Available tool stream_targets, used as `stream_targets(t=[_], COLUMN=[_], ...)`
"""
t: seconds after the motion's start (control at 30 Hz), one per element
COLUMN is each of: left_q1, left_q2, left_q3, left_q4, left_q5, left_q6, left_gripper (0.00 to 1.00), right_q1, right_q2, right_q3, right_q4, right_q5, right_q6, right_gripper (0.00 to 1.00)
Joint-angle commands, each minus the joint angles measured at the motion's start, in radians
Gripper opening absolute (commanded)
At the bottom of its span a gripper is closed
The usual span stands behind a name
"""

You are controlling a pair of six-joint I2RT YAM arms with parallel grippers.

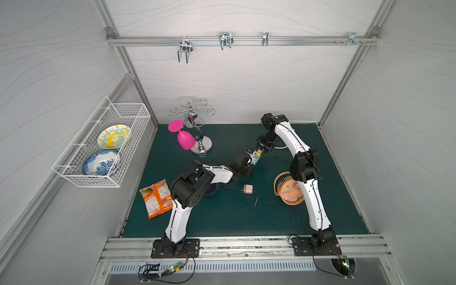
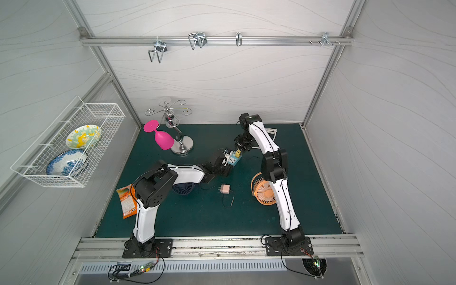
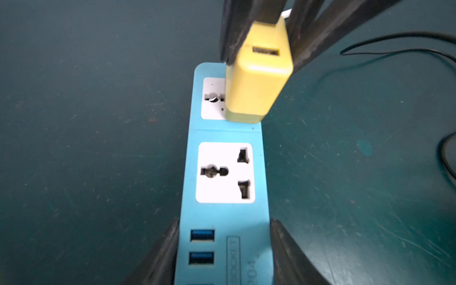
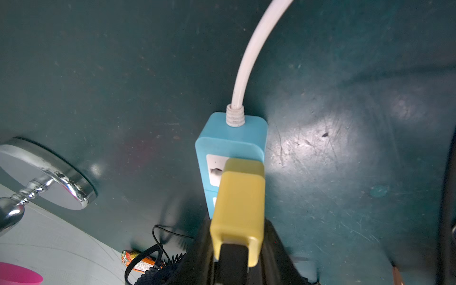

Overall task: Unplug the desk fan from the power strip
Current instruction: Remove the plug from the socket.

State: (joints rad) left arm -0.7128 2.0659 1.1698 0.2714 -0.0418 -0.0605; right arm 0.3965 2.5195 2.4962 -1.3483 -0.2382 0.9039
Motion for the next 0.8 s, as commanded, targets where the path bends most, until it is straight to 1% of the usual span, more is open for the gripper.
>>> stream_targets(t=[0.0,0.13,0.37,0.47,0.57,0.77], left_q1=[-0.025,-0.025,-0.026,-0.027,-0.026,-0.026], left_q2=[0.035,0.032,0.015,0.013,0.011,0.015], left_q3=[-0.006,-0.003,-0.03,-0.035,-0.034,-0.02], left_q4=[-0.065,-0.069,-0.064,-0.061,-0.063,-0.068], left_q5=[0.035,0.037,0.031,0.03,0.027,0.024], left_q6=[-0.002,-0.005,-0.008,-0.007,-0.005,0.008], left_gripper=[0.12,0.12,0.12,0.12,0.12,0.12], right_q1=[0.056,0.06,-0.016,-0.033,-0.021,0.052], right_q2=[-0.028,-0.03,-0.046,-0.055,-0.06,-0.098], right_q3=[-0.051,-0.052,-0.059,-0.063,-0.065,-0.107], right_q4=[0.016,0.011,0.025,0.034,0.035,0.056], right_q5=[-0.024,-0.017,-0.028,-0.041,-0.042,-0.028], right_q6=[-0.01,-0.022,-0.002,0.009,0.01,-0.011], right_gripper=[0.0,0.0,0.0,0.0,0.0,0.0])
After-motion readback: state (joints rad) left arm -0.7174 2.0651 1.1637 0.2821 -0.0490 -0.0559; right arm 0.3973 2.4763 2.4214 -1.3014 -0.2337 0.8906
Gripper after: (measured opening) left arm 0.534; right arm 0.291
